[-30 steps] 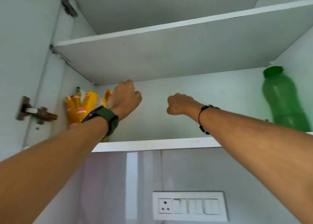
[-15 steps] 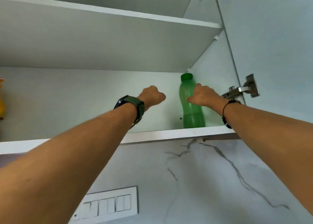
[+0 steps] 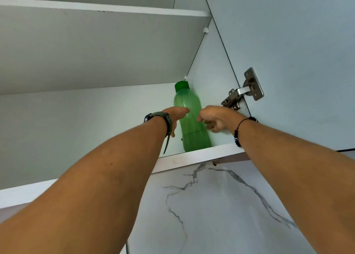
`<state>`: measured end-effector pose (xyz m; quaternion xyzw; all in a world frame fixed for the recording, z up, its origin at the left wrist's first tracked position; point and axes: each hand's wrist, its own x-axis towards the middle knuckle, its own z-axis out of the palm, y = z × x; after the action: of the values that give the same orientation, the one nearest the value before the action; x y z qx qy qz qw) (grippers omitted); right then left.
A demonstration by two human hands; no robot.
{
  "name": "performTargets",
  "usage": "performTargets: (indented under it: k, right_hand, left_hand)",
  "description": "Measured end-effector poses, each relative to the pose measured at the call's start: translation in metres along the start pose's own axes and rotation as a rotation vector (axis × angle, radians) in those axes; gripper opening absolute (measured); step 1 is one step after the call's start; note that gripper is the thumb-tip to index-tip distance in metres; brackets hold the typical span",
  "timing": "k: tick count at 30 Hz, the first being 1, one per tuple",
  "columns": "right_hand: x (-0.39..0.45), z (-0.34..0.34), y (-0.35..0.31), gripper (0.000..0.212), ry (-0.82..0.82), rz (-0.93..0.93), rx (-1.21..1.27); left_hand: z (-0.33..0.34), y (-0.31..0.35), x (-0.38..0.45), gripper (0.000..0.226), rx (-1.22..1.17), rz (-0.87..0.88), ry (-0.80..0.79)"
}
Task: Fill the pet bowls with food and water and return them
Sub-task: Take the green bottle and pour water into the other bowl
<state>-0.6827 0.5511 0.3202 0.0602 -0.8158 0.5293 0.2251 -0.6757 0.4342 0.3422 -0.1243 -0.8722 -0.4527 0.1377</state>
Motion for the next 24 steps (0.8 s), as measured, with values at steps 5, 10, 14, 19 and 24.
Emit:
performTargets:
  k: [5,10,14,19,24]
  right_hand:
    - [0.009,0.002,-0.004,0.049,-0.049,0.013,0.021]
    - [0.004,0.003,-0.006,0.069,-0.089,-0.018,-0.023]
    - [0.003,0.003,-0.006,0.068,-0.102,-0.042,0.001]
    - [0.001,0.007,-0.002,0.074,-0.102,-0.055,-0.061]
    - [-0.008,0.013,-0.004,0.080,-0.173,-0.043,-0.075]
  left_hand:
    - [0.021,0.002,0.008,0.070,-0.018,-0.037,-0.045]
    - [0.021,0.000,0.006,0.065,-0.039,0.025,0.061]
    - [0.012,-0.006,0.014,0.060,-0.101,0.051,0.158]
    - [0.005,-0.004,-0.004,0.060,-0.112,0.048,0.163]
    - [0.008,-0.001,-0.033,0.060,-0.031,0.011,0.137]
